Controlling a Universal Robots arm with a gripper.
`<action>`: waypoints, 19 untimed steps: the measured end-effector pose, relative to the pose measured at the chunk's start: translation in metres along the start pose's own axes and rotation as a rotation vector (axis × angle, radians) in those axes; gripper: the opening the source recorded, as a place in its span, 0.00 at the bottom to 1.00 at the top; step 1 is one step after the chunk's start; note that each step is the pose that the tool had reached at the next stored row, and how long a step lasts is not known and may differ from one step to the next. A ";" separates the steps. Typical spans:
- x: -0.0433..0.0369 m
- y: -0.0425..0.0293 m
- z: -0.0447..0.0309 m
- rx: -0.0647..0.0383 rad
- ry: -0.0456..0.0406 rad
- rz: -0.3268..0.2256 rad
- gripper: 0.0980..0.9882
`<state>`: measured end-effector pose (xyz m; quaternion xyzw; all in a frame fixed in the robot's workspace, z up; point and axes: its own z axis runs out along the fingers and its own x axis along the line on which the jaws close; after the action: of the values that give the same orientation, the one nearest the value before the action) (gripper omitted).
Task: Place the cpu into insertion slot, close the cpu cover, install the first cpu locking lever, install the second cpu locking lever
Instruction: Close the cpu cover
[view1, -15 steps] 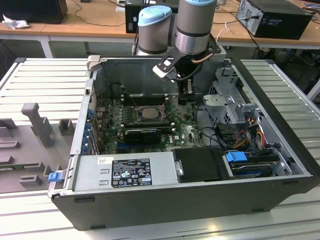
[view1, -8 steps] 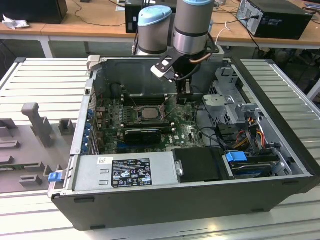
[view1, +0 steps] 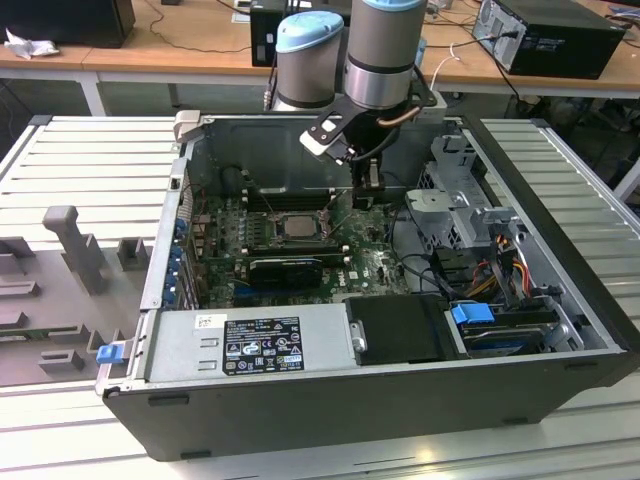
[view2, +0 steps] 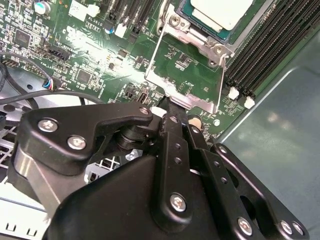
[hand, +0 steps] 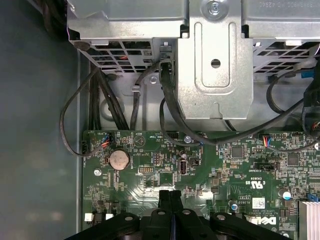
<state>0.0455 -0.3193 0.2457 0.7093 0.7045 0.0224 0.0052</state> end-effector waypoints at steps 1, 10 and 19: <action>0.0000 -0.0003 0.0000 0.000 0.0000 0.000 0.01; 0.0000 -0.0018 -0.0001 0.000 0.0000 0.000 0.01; 0.0000 -0.0036 -0.0001 0.000 -0.0001 0.000 0.01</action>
<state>0.0419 -0.3193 0.2457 0.7093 0.7045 0.0223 0.0052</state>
